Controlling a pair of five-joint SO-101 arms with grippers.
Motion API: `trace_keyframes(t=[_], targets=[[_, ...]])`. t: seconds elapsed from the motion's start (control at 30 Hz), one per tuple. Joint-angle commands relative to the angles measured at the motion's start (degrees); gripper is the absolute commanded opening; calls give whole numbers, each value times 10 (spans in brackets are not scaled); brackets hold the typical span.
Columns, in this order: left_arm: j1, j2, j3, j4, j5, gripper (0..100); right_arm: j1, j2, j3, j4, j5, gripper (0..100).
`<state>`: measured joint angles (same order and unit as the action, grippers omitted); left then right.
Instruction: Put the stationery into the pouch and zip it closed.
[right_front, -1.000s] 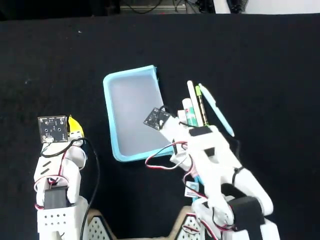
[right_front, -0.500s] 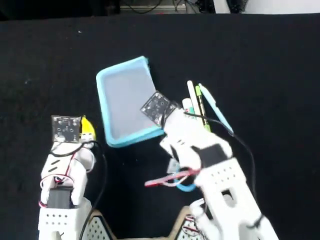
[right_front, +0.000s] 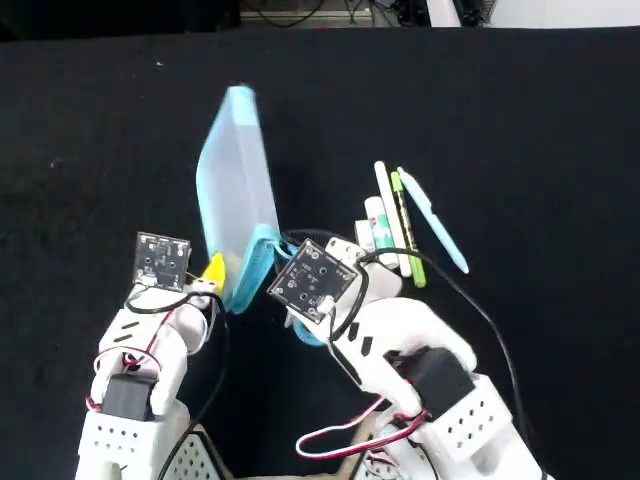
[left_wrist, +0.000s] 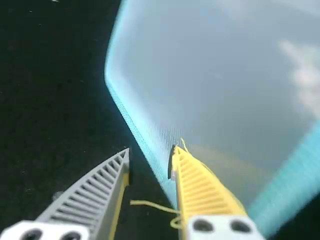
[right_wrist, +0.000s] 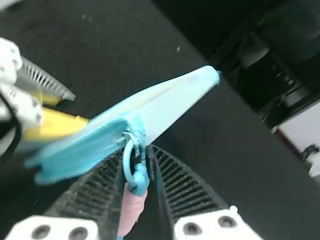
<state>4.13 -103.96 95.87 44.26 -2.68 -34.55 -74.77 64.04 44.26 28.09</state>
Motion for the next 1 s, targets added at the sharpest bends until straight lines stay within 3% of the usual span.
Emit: trace_keyframes(t=[0.0,0.17,0.5,0.67,0.8,0.97], targets=[[32,-1,15,4,-26,145,-32,-15,44,-120,-4,11],[40,23,15,-2,-38,145,-78,-20,73,-154,-4,11],[34,98,20,-73,-44,145,-79,-20,168,-158,-4,11],[27,96,20,-61,-127,145,-82,-21,189,-158,-5,11],[-5,96,7,-48,-146,145,-82,-21,203,-158,-5,11],[-48,95,-41,-11,-143,144,-82,-21,204,-158,-92,11]])
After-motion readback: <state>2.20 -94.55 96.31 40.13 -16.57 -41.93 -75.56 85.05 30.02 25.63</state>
